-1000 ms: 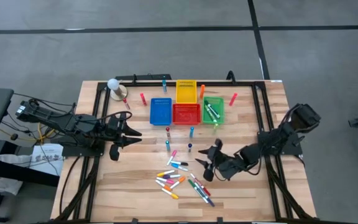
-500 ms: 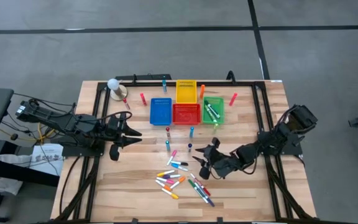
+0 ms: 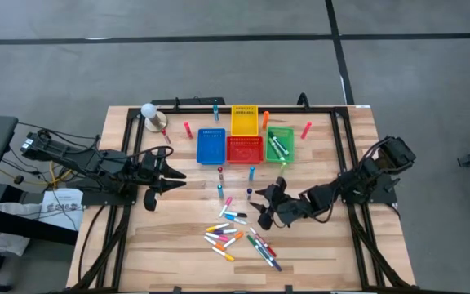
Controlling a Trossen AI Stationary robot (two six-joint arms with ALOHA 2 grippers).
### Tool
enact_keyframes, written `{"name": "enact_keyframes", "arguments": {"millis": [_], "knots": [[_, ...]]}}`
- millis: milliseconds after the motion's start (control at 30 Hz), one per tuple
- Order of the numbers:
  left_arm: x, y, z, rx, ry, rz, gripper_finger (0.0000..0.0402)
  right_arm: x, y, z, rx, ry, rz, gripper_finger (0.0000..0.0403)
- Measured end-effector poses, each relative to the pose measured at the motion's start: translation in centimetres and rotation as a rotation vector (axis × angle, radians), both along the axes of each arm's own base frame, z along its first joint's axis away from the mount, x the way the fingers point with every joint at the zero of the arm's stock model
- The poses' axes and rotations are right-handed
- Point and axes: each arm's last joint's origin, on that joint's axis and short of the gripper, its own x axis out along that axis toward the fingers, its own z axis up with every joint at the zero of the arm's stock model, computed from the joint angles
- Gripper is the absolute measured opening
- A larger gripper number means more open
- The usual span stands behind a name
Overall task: Pick & Place Markers
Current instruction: Put the large dark blue marker pen into the green bin
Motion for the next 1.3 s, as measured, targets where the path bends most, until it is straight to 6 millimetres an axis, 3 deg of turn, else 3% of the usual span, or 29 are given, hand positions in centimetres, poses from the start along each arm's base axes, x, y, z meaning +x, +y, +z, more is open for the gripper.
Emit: {"name": "enact_keyframes", "arguments": {"millis": [1300], "knots": [[0.0,0.0,0.0,0.000,0.000,0.000,0.0091,1.3,-2.7,0.3,-0.032,0.005,0.027,0.0224]]}}
